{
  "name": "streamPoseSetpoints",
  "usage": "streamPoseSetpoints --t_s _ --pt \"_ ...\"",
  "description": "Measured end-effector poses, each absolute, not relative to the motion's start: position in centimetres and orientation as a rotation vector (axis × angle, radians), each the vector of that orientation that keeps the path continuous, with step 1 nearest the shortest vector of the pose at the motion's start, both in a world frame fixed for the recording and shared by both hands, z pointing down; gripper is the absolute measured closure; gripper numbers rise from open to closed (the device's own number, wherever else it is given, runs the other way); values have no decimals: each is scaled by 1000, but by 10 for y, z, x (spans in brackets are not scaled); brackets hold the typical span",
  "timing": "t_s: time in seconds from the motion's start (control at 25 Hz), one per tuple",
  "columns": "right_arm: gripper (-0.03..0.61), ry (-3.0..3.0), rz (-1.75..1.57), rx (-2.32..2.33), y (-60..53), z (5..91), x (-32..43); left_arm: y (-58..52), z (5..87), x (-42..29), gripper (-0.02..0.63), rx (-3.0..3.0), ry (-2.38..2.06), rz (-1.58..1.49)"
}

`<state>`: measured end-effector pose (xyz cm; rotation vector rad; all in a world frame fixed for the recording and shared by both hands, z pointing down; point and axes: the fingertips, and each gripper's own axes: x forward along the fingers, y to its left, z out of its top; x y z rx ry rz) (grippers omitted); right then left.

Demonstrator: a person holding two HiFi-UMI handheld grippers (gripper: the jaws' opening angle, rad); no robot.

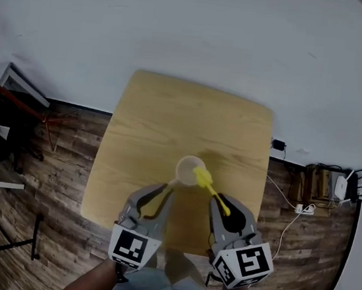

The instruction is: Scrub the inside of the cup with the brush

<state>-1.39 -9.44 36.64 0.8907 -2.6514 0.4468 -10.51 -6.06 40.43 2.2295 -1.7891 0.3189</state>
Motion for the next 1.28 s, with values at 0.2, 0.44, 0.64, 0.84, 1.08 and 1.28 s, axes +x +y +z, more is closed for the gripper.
streamPoseSetpoints --t_s 0.2,0.44,0.64,0.84,1.08,1.28 --pt "537 -2588 459 877 -96 388 -25 -69 445 -107 492 2264 -1673 288" --pt "537 -2517 490 900 -105 405 -35 -83 471 -105 459 2378 -1584 304" --pt "537 -2468 520 905 -108 422 -37 -89 487 -102 459 2408 -1542 310" --pt "537 -2448 540 908 -107 427 -40 -93 492 -101 475 2437 -1504 301" --pt "537 -2436 547 925 -106 428 -35 -91 499 -95 537 2471 -1396 443" --pt "538 -2435 577 942 -108 427 -26 -96 497 -91 538 2577 -1208 665"
